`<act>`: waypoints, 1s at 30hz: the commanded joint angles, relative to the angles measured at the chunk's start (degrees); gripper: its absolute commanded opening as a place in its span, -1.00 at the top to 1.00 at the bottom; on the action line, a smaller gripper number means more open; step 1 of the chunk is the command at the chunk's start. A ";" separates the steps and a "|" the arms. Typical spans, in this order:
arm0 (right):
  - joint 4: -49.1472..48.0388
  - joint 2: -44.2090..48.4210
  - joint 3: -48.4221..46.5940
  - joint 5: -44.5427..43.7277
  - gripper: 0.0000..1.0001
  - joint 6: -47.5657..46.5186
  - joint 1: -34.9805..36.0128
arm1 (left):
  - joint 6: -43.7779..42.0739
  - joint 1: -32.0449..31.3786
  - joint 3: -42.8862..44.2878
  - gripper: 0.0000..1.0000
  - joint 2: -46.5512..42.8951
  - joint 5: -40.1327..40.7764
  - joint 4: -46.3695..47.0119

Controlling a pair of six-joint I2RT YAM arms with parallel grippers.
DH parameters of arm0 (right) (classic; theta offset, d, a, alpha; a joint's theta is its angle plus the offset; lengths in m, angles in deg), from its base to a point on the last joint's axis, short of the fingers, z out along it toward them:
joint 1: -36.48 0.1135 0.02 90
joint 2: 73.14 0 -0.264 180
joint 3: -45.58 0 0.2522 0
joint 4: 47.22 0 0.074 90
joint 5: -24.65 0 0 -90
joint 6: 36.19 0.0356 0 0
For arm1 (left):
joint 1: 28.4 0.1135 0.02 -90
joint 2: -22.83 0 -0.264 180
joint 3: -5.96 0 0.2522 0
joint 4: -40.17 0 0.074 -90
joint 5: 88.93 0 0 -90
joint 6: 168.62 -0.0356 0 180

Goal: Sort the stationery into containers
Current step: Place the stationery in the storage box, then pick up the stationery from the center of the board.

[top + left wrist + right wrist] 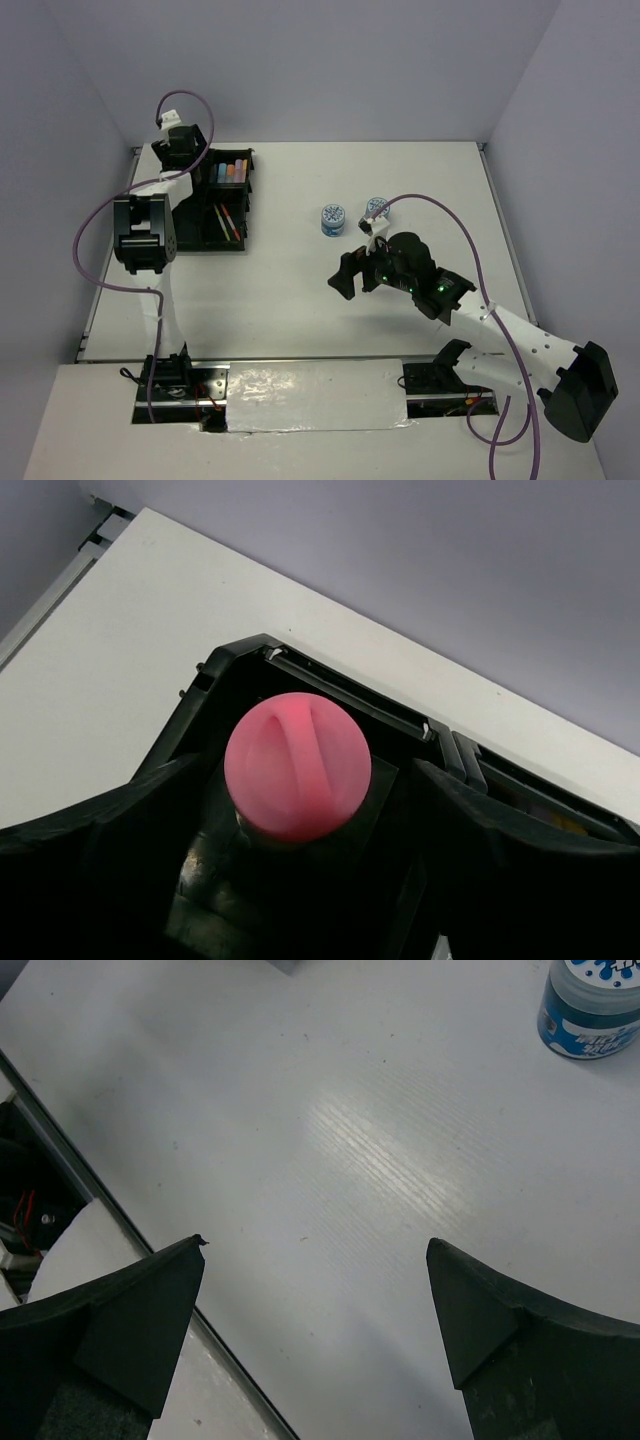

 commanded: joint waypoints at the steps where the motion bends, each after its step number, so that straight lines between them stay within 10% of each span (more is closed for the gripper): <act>1: -2.63 -0.56 -2.44 0.77 -0.99 -1.34 0.27 | 0.54 -0.67 0.31 -0.99 -6.05 0.87 1.97; 14: 0.96 7.78 -2.61 -8.79 -0.99 1.55 0.19 | 5.02 -3.83 16.90 -0.99 -24.14 -1.13 -25.32; 24: 24.43 24.31 -13.42 -24.28 -0.99 3.67 0.19 | -2.89 -39.83 10.96 -0.99 -26.02 -6.95 -45.14; 30: 31.47 32.13 -15.98 -23.32 -0.99 3.15 0.27 | -3.94 -46.53 1.20 -0.99 -22.15 -10.03 -40.75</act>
